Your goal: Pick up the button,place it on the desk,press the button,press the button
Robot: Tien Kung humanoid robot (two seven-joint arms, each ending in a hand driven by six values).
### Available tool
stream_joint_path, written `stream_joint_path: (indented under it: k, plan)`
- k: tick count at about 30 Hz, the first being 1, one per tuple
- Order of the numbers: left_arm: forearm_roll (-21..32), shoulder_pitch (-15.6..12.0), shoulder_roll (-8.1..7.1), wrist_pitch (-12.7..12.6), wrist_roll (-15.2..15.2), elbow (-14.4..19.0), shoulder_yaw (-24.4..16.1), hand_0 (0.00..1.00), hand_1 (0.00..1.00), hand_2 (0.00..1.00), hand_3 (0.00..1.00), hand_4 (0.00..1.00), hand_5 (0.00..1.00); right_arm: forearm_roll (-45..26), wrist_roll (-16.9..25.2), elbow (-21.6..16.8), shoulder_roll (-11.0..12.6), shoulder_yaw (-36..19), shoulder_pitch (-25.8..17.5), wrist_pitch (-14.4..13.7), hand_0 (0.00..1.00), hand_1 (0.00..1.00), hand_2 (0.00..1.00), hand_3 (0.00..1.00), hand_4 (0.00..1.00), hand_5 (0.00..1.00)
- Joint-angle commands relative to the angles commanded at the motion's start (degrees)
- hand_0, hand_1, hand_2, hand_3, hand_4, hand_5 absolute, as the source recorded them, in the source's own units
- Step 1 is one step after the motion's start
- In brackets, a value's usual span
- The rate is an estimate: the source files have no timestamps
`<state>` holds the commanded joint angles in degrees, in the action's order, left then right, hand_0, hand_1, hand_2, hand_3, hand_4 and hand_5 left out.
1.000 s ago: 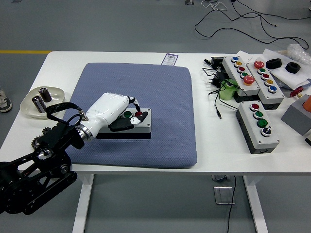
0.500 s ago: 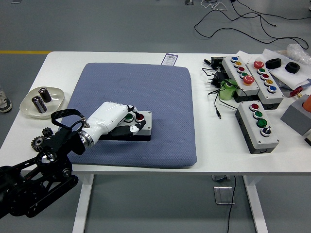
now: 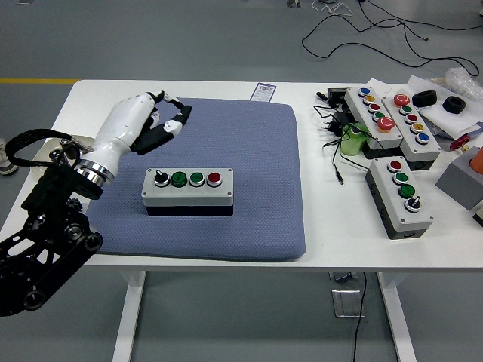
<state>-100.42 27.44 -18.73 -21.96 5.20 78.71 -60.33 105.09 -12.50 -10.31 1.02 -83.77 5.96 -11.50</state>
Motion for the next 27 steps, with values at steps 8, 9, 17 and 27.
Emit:
stream_joint_path:
  k: [8,9,17,27]
  plan:
    - [19.4,-1.9,0.41,-1.6,-11.8,-6.0,-10.2,0.002,0.272,0.416,0.790,0.718,0.998,0.0,0.1,0.0,0.0,0.0,-0.1,0.0,0.673,0.658,0.674,0.624,0.310,0.173]
    - [21.6,-2.1,0.46,-2.5,-12.5,-6.7,-10.9,0.002,0.272,0.416,0.790,0.718,0.998,0.0,0.1,0.0,0.0,0.0,-0.1,0.0,0.673,0.658,0.674,0.624,0.310,0.173]
    - [33.1,-3.9,0.94,7.0,-12.9,-8.7,-10.7,0.906,0.898,0.904,0.886,0.762,0.998,0.3,0.1,0.0,0.0,-0.3,-0.2,0.0,0.673,0.658,0.674,0.624,0.310,0.173]
    - [35.6,-3.8,1.32,7.3,-12.9,-8.8,-10.9,0.931,0.913,0.937,0.898,0.754,0.998,0.0,0.2,0.0,0.0,-0.1,-0.1,0.0,0.673,0.658,0.674,0.624,0.310,0.173]
